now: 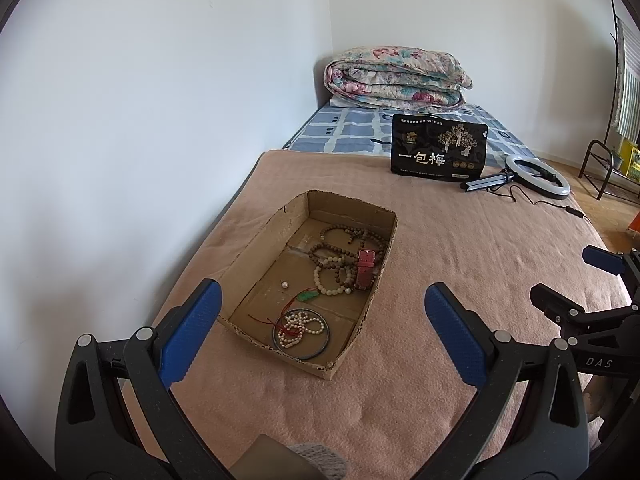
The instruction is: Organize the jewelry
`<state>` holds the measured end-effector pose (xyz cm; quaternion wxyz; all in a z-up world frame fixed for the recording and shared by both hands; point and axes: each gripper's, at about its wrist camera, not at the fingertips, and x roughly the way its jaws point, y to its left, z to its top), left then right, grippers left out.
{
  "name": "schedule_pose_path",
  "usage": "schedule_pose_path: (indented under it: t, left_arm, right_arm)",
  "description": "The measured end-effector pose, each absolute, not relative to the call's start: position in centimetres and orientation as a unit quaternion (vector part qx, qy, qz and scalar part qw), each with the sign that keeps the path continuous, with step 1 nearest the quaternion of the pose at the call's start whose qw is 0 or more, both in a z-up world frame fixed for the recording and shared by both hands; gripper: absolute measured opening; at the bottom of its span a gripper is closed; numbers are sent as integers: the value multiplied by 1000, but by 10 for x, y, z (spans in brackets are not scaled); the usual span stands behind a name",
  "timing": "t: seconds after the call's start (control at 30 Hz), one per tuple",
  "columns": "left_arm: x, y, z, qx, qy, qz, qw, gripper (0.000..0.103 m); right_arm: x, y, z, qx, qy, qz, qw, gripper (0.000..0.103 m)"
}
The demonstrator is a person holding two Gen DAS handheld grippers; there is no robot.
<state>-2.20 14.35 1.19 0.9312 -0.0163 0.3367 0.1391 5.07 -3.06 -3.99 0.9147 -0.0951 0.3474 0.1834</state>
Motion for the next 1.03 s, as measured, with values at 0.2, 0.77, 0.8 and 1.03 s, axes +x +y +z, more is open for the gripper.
schedule_pose_path:
  t: [0.2,0.77,0.8,1.03]
  left_arm:
    - [-23,143,12,-17,336,139,931,103]
    - [-20,147,11,-20,335,143,931,103]
    - [-22,147,12,-19,335,143,931,103]
    - [-20,150,12,-15,326,151,933,103]
  right_arm:
    - [51,-31,-41,-95,349,184,914,103]
    - [51,-33,-41,-94,350,184,914,103]
    - [51,-32,-41,-94,350,184,914,103]
    - [52,-34,-43,-93,351,182,914,103]
